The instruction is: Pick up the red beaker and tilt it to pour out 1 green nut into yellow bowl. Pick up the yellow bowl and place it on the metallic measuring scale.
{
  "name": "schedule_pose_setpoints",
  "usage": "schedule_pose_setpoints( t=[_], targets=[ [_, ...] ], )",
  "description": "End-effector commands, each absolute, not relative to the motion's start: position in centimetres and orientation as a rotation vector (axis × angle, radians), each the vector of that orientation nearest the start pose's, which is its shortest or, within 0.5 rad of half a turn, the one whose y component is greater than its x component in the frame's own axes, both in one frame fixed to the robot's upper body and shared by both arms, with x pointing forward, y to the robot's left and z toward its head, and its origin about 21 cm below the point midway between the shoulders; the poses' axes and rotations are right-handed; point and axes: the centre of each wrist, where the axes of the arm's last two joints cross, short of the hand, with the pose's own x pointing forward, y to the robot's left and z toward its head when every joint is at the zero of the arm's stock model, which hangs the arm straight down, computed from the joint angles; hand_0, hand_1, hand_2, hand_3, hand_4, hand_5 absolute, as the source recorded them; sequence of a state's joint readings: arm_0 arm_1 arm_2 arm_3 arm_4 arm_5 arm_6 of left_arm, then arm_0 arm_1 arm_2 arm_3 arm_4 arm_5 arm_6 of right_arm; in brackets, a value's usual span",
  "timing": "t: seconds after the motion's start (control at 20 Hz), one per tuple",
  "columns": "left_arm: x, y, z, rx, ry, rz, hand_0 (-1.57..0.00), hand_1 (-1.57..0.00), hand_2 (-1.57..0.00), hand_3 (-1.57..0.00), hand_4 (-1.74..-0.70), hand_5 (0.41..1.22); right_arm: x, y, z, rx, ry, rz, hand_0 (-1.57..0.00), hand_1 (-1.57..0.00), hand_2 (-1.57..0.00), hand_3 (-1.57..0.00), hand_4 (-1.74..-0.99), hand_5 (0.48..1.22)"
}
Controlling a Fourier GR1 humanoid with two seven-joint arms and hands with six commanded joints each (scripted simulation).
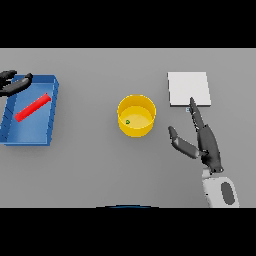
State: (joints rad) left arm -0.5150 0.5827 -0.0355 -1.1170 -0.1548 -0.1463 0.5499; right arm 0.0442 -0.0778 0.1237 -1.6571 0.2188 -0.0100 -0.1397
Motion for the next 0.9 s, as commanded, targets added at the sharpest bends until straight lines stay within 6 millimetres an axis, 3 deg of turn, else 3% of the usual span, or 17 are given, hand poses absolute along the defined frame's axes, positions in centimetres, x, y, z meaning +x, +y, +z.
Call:
schedule_pose_setpoints(
  t=[0.0,0.3,0.4,0.5,0.65,0.85],
  targets=[
    [36.9,34.7,10.5,0.638,-0.969,-0.488,-0.20,-0.18,-0.17,-0.18,-0.81,0.627,23.6,-22.0,1.1,-0.142,-1.751,0.325,0.00,0.00,0.00,0.00,-1.157,0.665],
    [36.9,34.7,10.5,0.636,-1.092,-0.482,-0.05,-0.05,-0.04,-0.05,-0.78,0.635,24.1,-21.4,1.5,-0.206,-1.707,0.404,0.00,0.00,0.00,0.00,-1.115,0.638],
    [36.7,34.2,10.2,0.606,-1.137,-0.456,-0.03,-0.03,-0.03,-0.03,-0.79,0.652,24.4,-21.8,2.3,-0.179,-1.748,0.541,0.00,0.00,0.00,0.00,-1.080,0.662],
    [36.4,34.1,10.4,0.592,-1.160,-0.445,-0.02,-0.02,-0.02,-0.02,-0.80,0.661,25.8,-22.3,3.5,-0.235,-1.710,0.730,0.00,0.00,0.00,0.00,-1.103,0.662],
    [36.5,32.8,10.2,0.576,-1.154,-0.450,-0.01,-0.01,-0.01,-0.01,-0.80,0.678,27.7,-21.3,4.9,-0.343,-1.678,1.015,0.00,0.00,0.00,0.00,-1.132,0.631],
    [36.4,33.2,10.1,0.562,-1.135,-0.440,0.00,0.00,0.00,0.00,-0.81,0.688,29.5,-19.9,6.4,-0.403,-1.649,1.377,0.00,0.00,0.00,0.00,-1.152,0.632]
  ],
)
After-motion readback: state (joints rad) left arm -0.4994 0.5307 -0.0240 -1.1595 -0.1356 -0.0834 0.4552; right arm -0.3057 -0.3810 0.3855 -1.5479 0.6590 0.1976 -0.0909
